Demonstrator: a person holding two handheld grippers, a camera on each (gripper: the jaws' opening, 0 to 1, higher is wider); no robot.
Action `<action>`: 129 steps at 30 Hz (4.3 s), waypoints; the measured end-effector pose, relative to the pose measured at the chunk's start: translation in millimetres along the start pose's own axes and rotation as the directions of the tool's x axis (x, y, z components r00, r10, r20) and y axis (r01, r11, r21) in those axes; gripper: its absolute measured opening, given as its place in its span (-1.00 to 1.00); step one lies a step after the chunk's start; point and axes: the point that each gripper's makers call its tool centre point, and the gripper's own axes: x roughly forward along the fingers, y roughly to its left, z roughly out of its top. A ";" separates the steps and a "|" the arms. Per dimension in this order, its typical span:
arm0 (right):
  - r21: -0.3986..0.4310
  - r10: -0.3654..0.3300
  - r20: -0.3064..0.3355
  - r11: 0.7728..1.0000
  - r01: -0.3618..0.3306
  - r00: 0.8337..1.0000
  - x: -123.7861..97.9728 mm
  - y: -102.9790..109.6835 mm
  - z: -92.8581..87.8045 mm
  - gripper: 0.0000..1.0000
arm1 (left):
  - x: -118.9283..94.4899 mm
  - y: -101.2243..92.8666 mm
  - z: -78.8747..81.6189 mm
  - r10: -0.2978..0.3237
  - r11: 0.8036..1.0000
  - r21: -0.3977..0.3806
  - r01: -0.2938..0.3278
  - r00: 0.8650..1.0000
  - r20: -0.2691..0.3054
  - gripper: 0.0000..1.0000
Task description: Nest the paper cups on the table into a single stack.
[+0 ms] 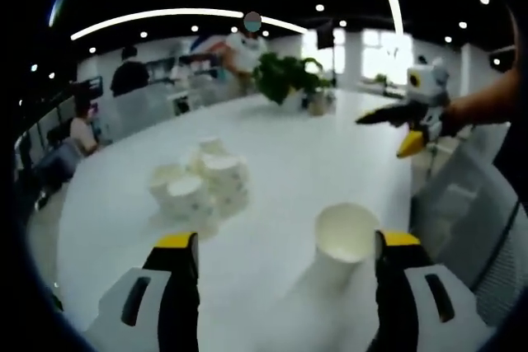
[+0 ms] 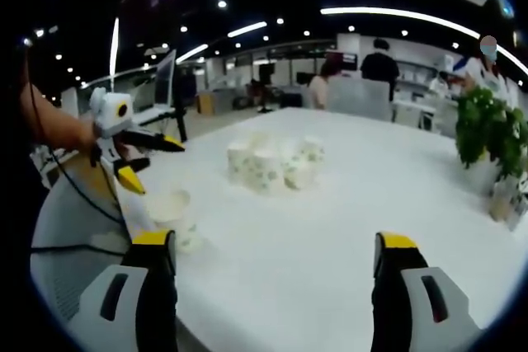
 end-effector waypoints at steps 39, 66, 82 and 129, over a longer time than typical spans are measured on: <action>-0.042 0.024 -0.002 0.999 -0.024 1.000 24.4 -12.4 7.2 0.99 | -52.6 42.1 -20.9 0.179 0.978 -0.106 -0.177 0.984 0.008 0.97; -0.093 0.090 -0.018 0.991 -0.092 0.996 62.5 -13.1 13.5 0.95 | -52.5 33.6 -28.5 0.171 0.979 -0.116 -0.169 0.985 0.001 0.96; -0.108 0.124 -0.009 0.986 -0.124 0.992 94.6 -13.7 32.0 0.88 | -51.6 21.5 -36.2 0.149 0.982 -0.111 -0.150 0.989 -0.016 0.96; -0.119 0.152 0.051 0.982 -0.145 0.987 186.7 4.0 69.8 0.63 | -58.7 49.0 -38.5 0.182 0.980 -0.079 -0.184 0.983 -0.026 0.96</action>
